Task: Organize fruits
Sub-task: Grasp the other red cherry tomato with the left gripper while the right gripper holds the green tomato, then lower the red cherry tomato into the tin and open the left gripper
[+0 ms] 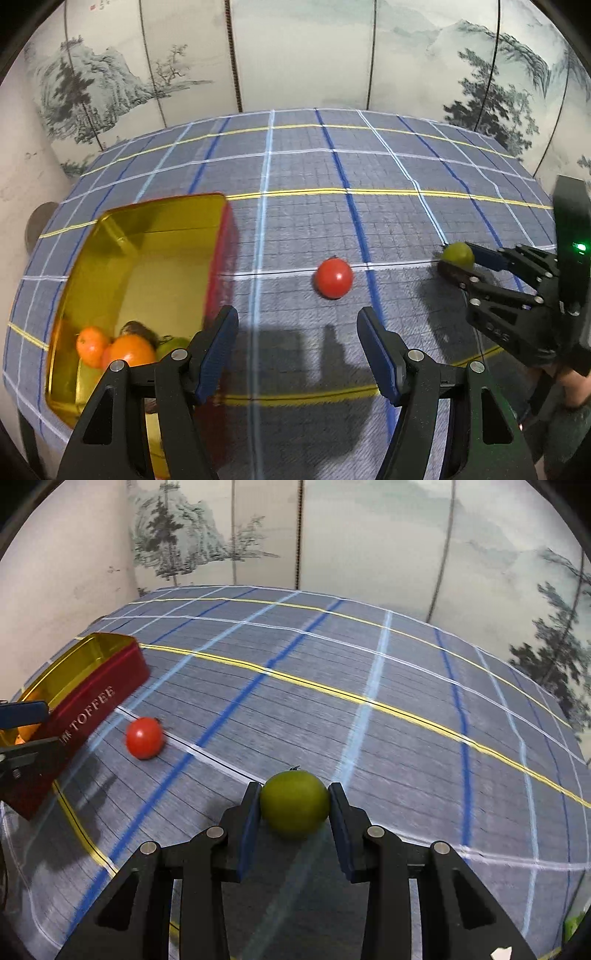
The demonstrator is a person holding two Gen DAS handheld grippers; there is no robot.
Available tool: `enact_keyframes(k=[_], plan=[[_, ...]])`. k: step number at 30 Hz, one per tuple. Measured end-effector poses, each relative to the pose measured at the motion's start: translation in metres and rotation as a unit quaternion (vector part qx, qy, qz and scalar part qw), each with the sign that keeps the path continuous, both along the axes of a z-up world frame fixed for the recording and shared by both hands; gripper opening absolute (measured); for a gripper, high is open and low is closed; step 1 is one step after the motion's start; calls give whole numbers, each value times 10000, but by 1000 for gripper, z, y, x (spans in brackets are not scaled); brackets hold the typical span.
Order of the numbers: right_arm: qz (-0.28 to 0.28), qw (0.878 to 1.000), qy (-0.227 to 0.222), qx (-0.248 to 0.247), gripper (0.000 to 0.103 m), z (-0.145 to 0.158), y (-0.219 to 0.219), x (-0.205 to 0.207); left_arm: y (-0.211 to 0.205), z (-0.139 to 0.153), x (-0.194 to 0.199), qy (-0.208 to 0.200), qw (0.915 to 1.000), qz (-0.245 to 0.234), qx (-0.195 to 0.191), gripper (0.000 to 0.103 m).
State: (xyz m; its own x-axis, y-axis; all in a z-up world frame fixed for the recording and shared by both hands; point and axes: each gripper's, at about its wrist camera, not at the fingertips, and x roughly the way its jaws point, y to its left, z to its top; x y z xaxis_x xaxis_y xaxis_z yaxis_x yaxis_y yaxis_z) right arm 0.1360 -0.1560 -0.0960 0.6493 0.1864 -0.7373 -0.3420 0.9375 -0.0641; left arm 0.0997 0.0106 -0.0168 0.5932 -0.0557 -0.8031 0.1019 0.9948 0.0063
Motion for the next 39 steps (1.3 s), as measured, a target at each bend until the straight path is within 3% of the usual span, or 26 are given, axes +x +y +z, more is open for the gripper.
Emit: enact_keyframes(k=[8,19,30,39], plan=[[-281,9996,0,31,34,-1,-26,-11,-10,-17,26,216,9997,26,-151,67],[-350,9992,6,216,36,-1,-30,-13,-15,-37,54,531,9974,46,-487,66],[-351,9992,71,175,36,-3,-28,-13,-22,-38,58,510,9975,-111,-482,32],[-377,9991,124,126,36,-5,-27,-11,-17,-36,49,482,9975,-77,-511,32]])
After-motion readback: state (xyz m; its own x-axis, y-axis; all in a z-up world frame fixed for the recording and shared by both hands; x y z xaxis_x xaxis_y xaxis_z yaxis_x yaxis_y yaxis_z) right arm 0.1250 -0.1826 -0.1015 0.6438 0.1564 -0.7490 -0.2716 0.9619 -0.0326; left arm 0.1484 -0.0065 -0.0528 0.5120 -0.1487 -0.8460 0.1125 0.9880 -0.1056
